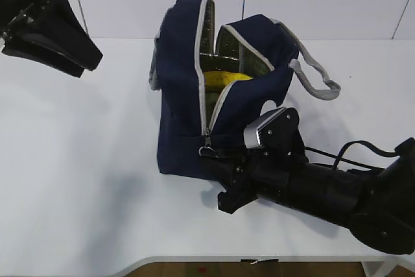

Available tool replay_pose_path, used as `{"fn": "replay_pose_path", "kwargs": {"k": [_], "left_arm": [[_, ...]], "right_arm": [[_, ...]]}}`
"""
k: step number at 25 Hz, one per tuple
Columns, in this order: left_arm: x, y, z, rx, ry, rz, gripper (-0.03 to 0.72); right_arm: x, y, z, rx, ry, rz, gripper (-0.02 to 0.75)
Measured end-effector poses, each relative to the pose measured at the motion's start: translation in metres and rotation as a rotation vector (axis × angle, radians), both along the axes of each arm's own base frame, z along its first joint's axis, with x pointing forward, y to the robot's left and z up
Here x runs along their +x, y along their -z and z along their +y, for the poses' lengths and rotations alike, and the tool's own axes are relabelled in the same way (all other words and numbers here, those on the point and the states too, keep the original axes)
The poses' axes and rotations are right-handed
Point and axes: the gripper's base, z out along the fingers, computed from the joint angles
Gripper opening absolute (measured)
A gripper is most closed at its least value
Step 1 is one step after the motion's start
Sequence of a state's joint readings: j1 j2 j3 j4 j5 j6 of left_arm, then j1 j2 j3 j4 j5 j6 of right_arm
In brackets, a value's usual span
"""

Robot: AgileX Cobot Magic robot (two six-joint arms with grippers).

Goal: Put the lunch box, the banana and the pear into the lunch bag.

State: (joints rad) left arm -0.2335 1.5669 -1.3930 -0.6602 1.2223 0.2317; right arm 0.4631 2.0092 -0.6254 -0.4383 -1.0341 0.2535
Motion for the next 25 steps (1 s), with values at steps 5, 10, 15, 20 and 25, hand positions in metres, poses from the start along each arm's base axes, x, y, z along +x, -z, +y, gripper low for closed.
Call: {"fn": "replay_pose_path", "kwargs": {"k": [5,10,15,20,25], "left_arm": [[-0.0001,-0.0007,-0.0009,-0.013,-0.003,0.004,0.237],[-0.0002,-0.0011,-0.0014,-0.021,-0.004,0.006,0.237],[-0.0003,-0.0012,-0.0015,-0.023,-0.004,0.007,0.237],[-0.0003,-0.0013,-0.0017,-0.025,-0.004,0.007,0.237],[-0.0003,-0.0015,-0.0018,-0.027,-0.004,0.008,0.237]], "right_arm": [[-0.0001,0.0007,-0.0002,-0.007,0.001,0.005,0.139],[-0.0001,0.0007,-0.0002,-0.006,0.001,0.005,0.092],[-0.0001,0.0009,-0.0003,-0.008,0.001,0.007,0.068],[-0.0001,0.0009,-0.0003,-0.008,0.001,0.007,0.006],[-0.0005,0.0010,0.0000,-0.004,-0.003,0.013,0.006]]}}
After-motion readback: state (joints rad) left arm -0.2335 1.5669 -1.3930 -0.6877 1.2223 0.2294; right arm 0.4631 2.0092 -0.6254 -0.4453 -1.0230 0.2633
